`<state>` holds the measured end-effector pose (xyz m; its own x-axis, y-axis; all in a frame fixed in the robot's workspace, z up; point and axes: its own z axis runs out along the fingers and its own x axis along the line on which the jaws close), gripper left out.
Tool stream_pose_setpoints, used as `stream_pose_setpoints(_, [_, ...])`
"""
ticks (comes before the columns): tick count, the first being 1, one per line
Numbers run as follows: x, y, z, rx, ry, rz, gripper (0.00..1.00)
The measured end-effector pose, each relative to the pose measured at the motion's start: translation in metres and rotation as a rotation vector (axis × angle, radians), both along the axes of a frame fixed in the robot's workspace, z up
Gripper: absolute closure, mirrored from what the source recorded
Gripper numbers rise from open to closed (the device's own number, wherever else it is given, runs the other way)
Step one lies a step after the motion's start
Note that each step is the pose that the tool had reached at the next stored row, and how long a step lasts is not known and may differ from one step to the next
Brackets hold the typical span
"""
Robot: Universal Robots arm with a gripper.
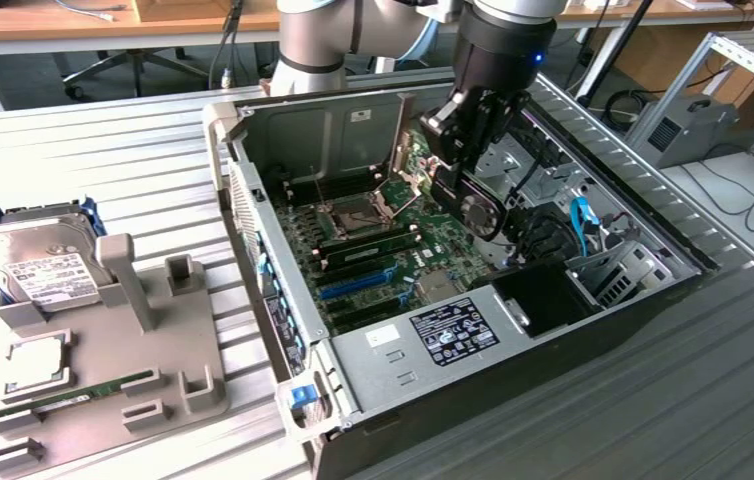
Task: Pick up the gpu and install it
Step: 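Insert the gpu into the slot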
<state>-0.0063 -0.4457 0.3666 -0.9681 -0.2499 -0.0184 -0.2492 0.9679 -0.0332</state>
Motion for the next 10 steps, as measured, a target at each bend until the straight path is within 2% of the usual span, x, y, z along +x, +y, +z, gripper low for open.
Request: stream_pose_setpoints(10, [0.0,0.0,0.0,0.0,0.0,0.014,0.74])
